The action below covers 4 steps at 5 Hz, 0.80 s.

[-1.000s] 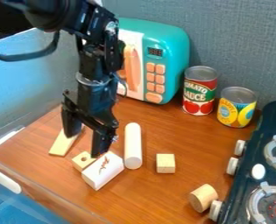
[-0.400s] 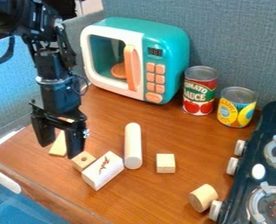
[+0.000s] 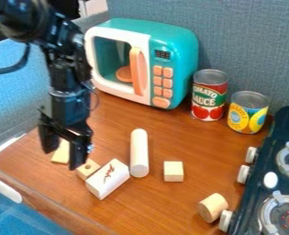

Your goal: Put the square with a hole above the white rectangle block

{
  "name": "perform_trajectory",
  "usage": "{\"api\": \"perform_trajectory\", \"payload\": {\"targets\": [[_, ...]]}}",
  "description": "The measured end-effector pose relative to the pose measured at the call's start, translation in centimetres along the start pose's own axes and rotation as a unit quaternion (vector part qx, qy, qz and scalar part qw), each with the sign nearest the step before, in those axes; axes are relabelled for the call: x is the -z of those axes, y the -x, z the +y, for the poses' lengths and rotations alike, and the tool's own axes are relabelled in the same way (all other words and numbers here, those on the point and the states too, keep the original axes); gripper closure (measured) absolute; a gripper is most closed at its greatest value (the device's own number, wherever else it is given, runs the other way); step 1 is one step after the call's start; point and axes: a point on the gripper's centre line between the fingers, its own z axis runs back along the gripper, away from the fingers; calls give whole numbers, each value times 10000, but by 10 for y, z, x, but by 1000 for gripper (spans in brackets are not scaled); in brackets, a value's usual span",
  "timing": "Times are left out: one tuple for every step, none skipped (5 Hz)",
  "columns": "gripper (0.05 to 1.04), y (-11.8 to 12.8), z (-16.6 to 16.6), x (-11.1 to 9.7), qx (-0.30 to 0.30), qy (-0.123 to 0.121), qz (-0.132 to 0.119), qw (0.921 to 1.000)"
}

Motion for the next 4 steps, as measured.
{"api": "perform_trajectory", "payload": {"targets": [[84,-7,1,14,116,-564,203,9981],[84,-13,4,20,196,-552,234,9980],[84,-7,12,26,33,-412,349,9985],[84,-7,14,30,-86,-267,352,9990]]}}
